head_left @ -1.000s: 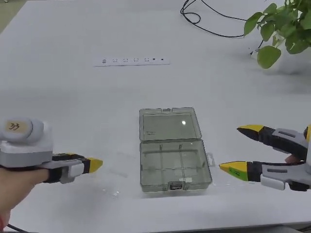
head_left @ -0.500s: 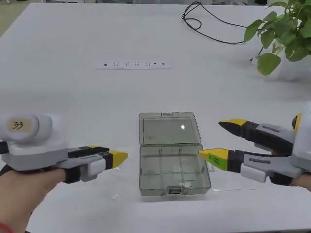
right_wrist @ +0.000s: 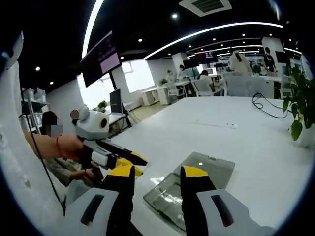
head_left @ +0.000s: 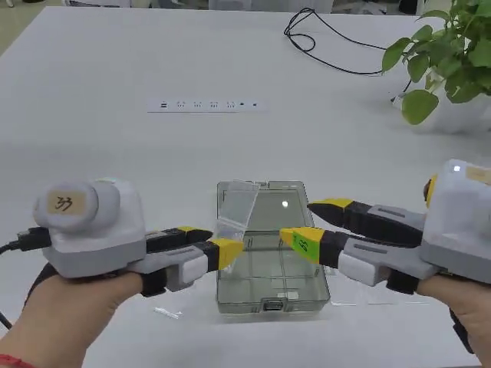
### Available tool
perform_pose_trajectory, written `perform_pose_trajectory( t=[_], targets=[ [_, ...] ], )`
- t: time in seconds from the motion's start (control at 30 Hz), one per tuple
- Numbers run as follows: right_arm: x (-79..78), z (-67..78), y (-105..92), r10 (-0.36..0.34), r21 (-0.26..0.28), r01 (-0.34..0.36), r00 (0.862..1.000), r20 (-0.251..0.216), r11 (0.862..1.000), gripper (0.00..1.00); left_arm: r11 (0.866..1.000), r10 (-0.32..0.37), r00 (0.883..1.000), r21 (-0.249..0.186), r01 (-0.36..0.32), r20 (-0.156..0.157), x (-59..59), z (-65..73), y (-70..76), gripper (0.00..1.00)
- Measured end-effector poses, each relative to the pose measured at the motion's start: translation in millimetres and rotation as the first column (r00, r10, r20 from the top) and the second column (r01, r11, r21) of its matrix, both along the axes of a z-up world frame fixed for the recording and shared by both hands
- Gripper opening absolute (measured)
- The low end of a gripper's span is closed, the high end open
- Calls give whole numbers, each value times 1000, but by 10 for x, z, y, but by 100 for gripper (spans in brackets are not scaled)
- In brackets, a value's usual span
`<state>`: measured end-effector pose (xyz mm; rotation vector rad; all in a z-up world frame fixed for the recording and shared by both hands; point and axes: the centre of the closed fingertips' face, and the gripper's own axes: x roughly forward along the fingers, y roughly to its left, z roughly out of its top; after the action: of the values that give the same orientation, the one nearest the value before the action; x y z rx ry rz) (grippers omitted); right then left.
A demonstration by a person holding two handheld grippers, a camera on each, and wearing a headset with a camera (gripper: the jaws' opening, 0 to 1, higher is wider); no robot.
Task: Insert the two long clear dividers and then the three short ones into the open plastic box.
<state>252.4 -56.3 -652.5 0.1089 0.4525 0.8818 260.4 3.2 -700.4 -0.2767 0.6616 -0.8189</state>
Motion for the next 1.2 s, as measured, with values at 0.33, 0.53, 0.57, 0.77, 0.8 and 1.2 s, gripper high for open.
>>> perform_pose_trajectory(
  t=[0.33,0.53,0.57,0.77,0.8,1.2],
  targets=[
    [55,-119,47,-86,15,88,992,-94,996,29,1000,-26,999,-9,27,32,-21,42,-149,31],
    [41,-192,118,-98,41,105,984,-150,994,25,999,-47,997,1,47,55,-38,61,-201,31],
    [44,-195,121,-100,43,108,983,-152,993,23,999,-50,997,5,50,58,-41,62,-206,31],
    [56,-231,176,-112,77,130,973,-203,989,16,998,-63,996,-5,63,61,-50,79,-245,30],
    [59,-234,182,-113,77,131,972,-205,988,16,998,-66,996,-2,66,63,-52,78,-250,30],
    [42,-270,200,-138,80,161,961,-242,984,9,997,-72,996,-5,72,62,-74,72,-270,30]
  ],
)
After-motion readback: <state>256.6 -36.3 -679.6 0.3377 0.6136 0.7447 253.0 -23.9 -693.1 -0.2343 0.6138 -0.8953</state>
